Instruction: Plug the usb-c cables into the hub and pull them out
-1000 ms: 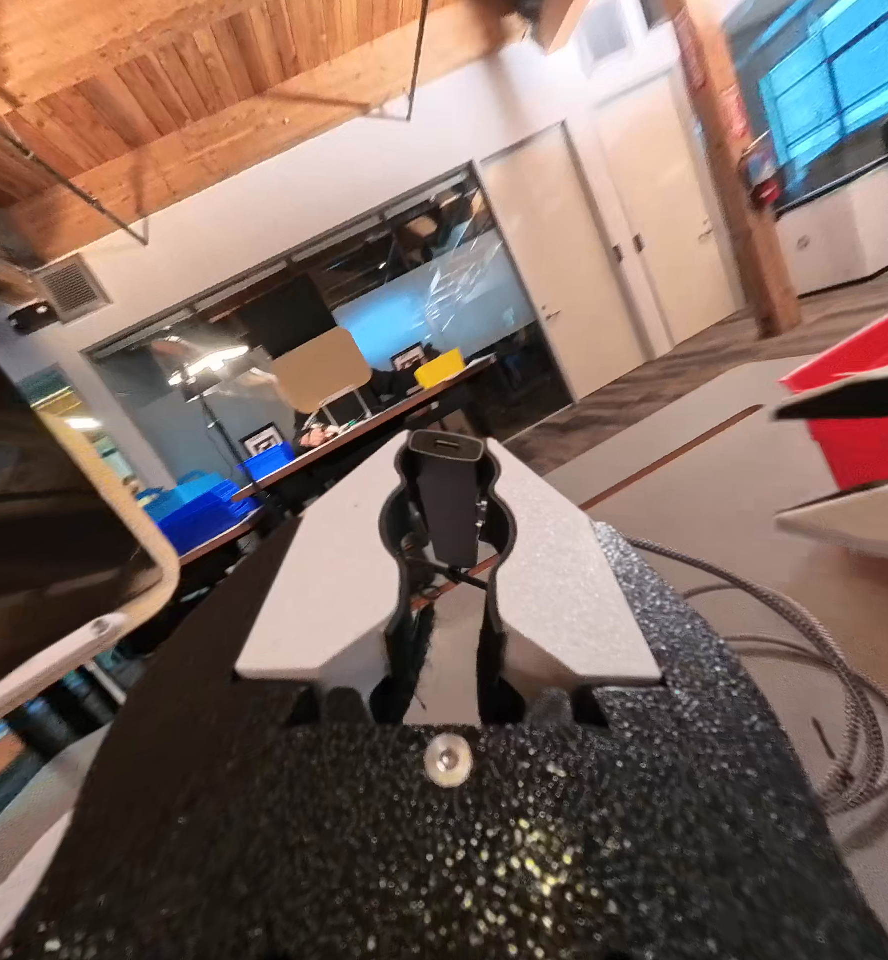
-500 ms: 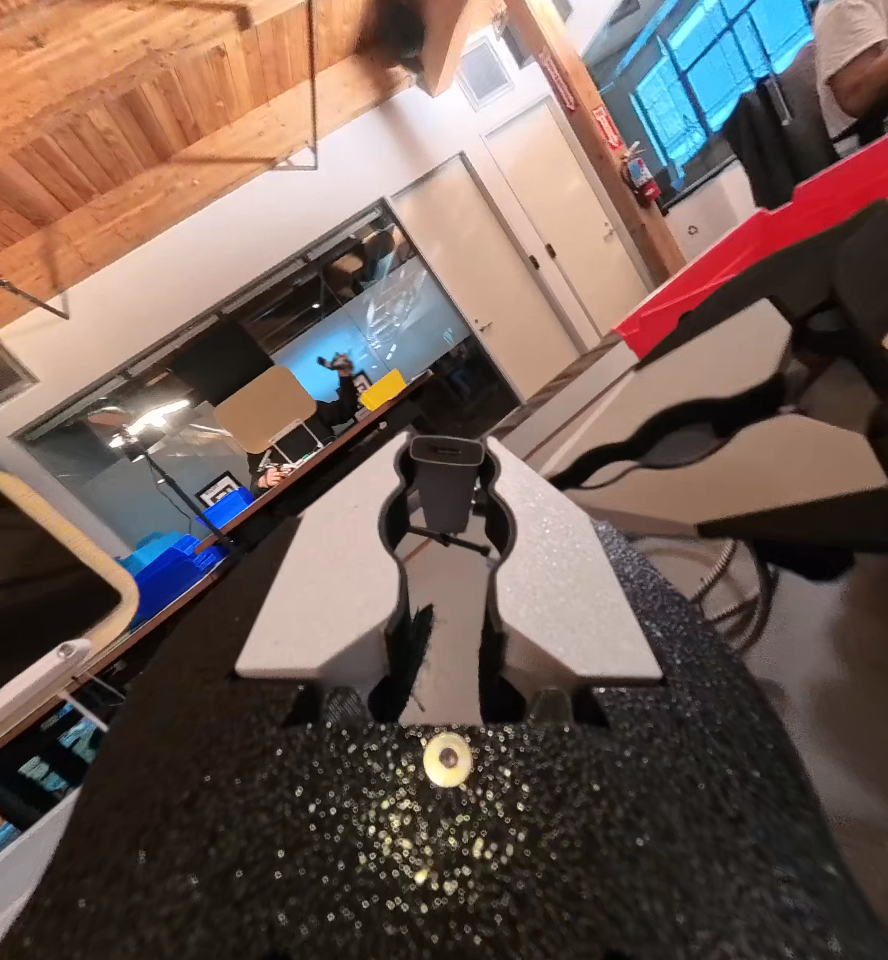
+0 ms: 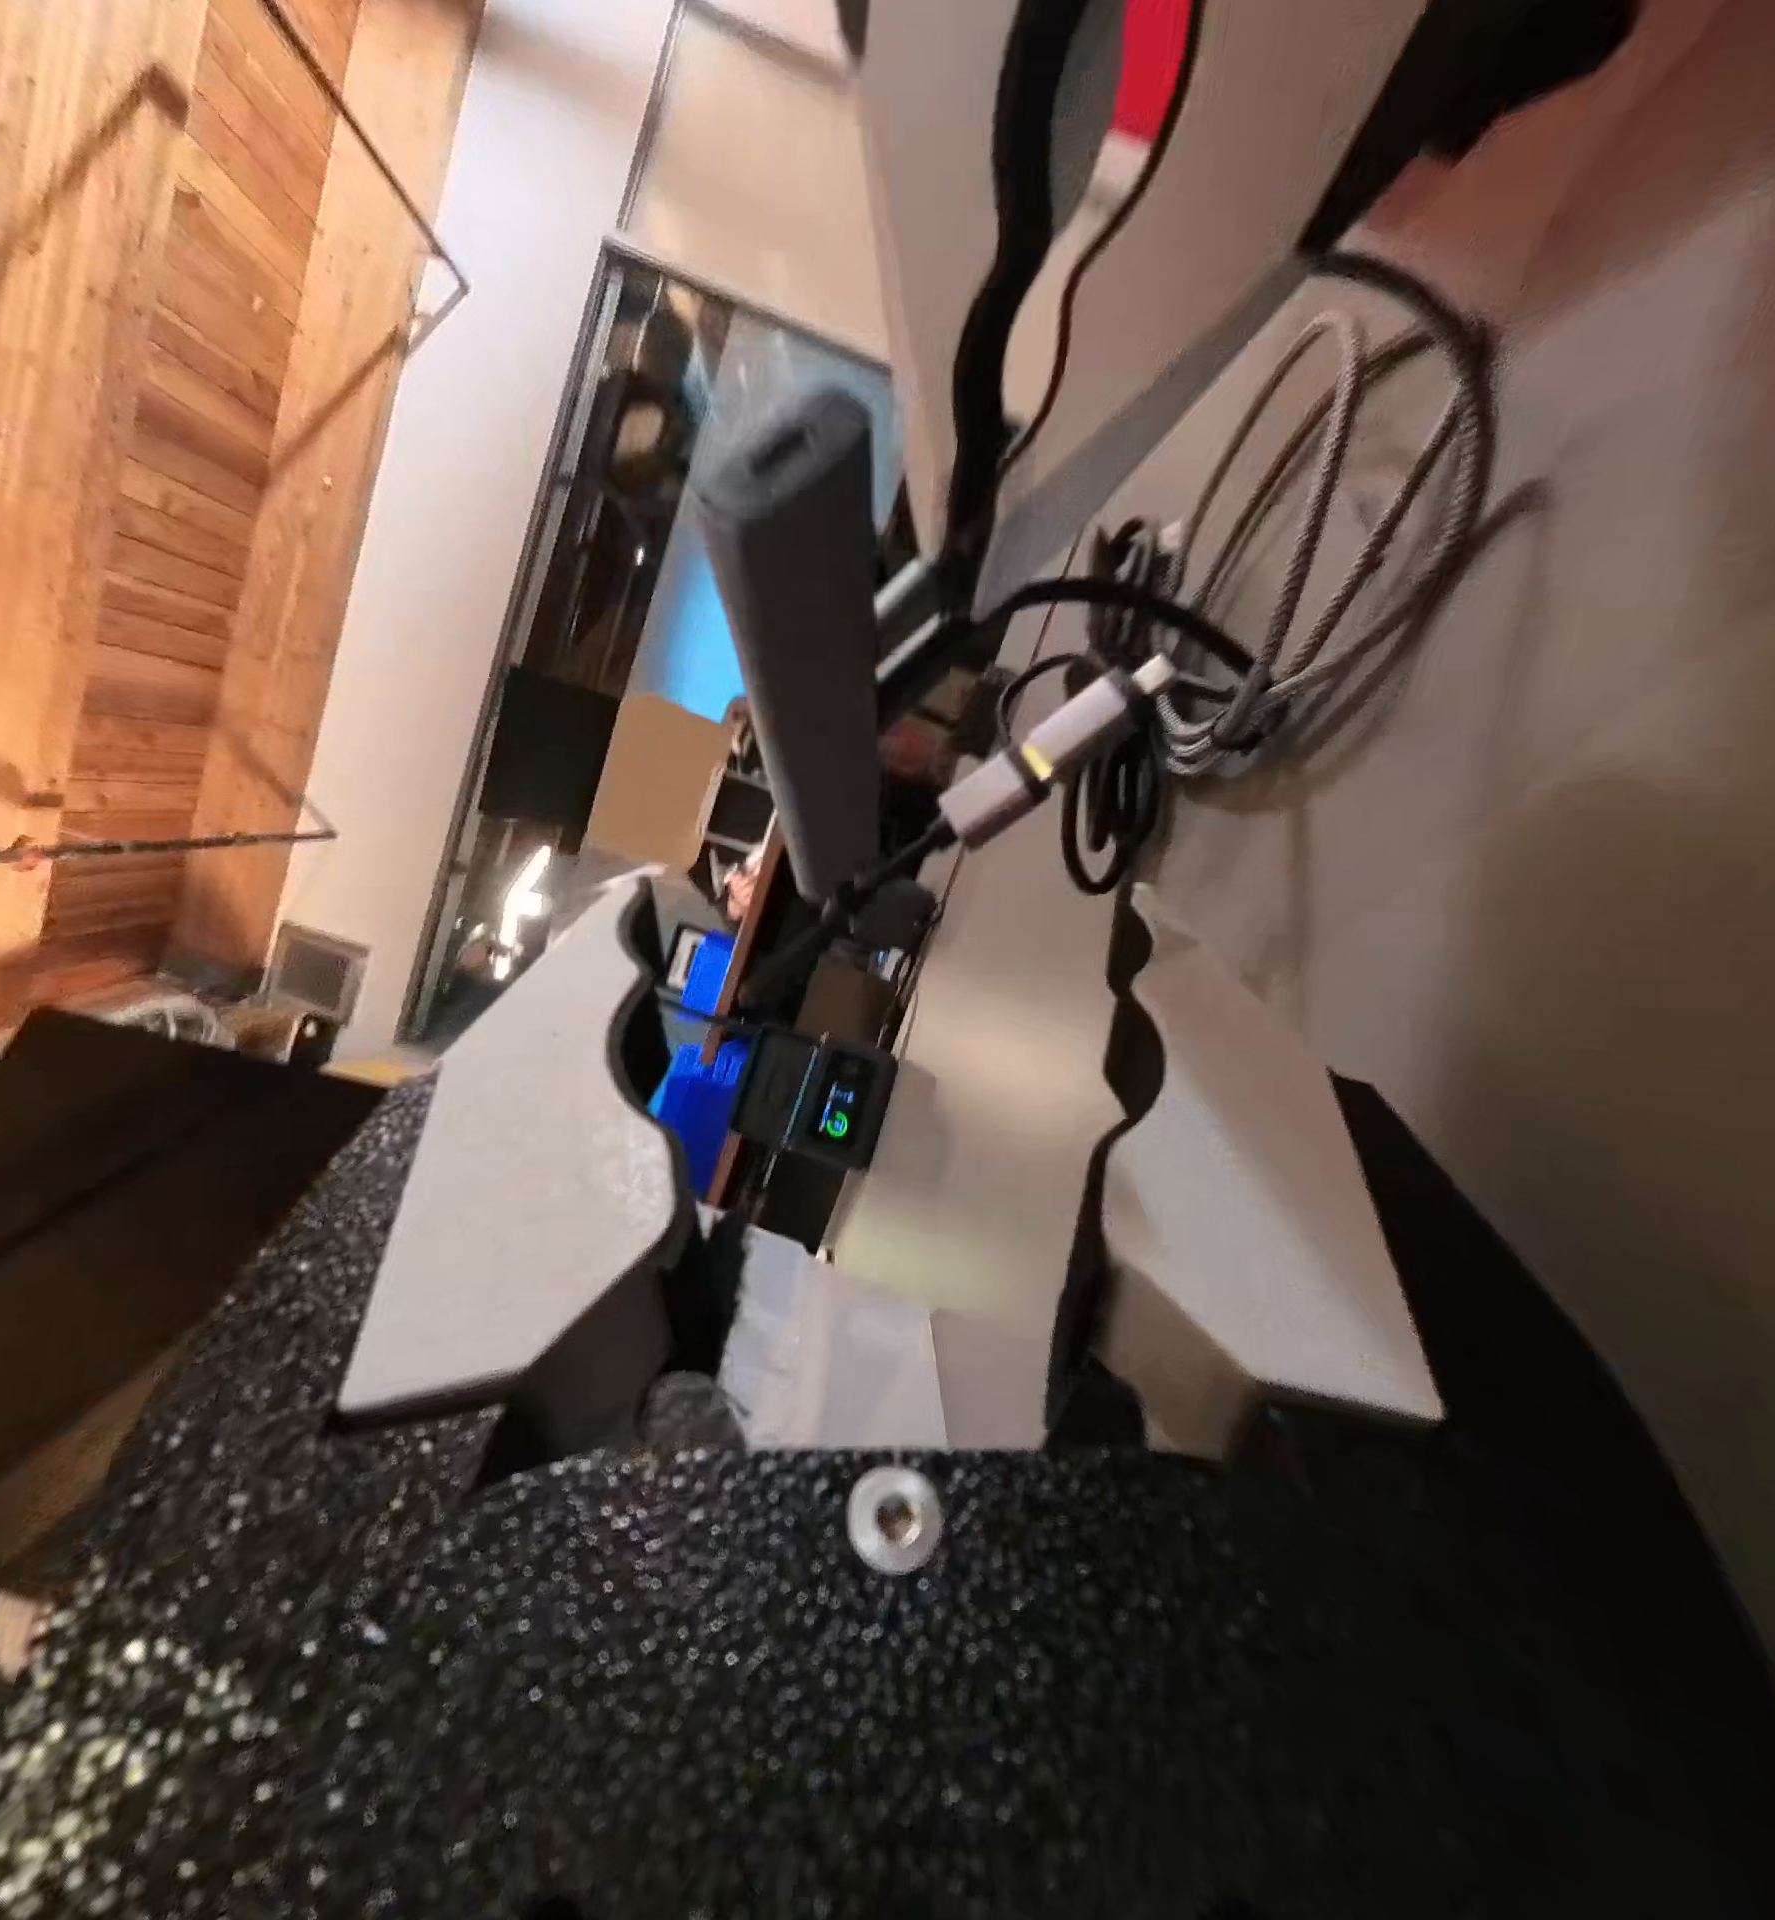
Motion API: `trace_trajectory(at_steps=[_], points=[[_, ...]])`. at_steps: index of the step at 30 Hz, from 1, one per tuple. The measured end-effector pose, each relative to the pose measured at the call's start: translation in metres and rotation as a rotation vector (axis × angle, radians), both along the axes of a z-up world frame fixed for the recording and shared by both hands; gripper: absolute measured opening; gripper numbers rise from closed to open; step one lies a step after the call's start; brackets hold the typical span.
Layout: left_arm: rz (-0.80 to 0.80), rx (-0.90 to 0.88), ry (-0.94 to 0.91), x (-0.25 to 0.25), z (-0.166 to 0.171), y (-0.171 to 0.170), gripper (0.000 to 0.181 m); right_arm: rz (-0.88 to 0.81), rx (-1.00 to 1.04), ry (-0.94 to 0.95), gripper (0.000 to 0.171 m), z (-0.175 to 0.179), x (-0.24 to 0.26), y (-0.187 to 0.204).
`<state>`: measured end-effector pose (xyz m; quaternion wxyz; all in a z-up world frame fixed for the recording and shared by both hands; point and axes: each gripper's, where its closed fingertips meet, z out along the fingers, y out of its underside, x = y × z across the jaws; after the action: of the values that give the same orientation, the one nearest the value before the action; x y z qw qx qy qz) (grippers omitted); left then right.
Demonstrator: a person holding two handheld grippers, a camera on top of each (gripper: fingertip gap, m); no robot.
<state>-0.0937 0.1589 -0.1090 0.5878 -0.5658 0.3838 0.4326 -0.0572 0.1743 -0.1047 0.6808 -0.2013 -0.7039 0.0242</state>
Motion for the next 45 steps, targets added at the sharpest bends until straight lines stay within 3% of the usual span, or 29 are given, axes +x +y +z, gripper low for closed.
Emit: trace_trajectory(at_steps=[4, 7, 12, 22, 26, 29, 32, 37, 40, 45], points=[[-0.045, 0.078, 0.159, 0.013, 0.007, -0.024, 0.050, 0.045, 0.081, -0.071, 0.000, -0.018, -0.007, -0.016], [-0.022, 0.035, 0.250, 0.011, -0.006, -0.031, 0.042, 0.074, 0.106, -0.083, 0.000, -0.028, -0.012, -0.024], [-0.032, -0.070, 0.272, 0.010, -0.027, -0.029, 0.012, 0.091, 0.122, -0.073, 0.000, -0.033, -0.016, -0.028], [-0.031, -0.183, 0.226, 0.006, -0.041, -0.028, 0.007, 0.081, 0.120, -0.056, 0.011, -0.039, -0.019, -0.032], [-0.029, -0.198, 0.203, 0.005, -0.043, -0.027, 0.008, 0.090, 0.137, -0.080, 0.028, -0.042, -0.018, -0.034], [-0.034, -0.198, 0.195, 0.005, -0.043, -0.026, 0.008, 0.108, 0.163, -0.110, 0.023, -0.048, -0.018, -0.041], [-0.058, -0.200, 0.202, 0.009, -0.045, -0.027, 0.008, 0.098, 0.205, -0.091, 0.004, -0.048, -0.024, -0.045], [-0.081, -0.128, 0.198, 0.014, -0.038, -0.024, 0.007, 0.071, 0.189, -0.071, 0.003, -0.043, -0.025, -0.042], [-0.086, -0.227, 0.180, 0.013, -0.052, -0.026, 0.008, 0.068, 0.205, -0.119, 0.004, -0.053, -0.025, -0.044], [-0.066, -0.228, 0.208, 0.013, -0.052, -0.031, 0.008, 0.074, 0.225, -0.118, 0.004, -0.054, -0.024, -0.048]])
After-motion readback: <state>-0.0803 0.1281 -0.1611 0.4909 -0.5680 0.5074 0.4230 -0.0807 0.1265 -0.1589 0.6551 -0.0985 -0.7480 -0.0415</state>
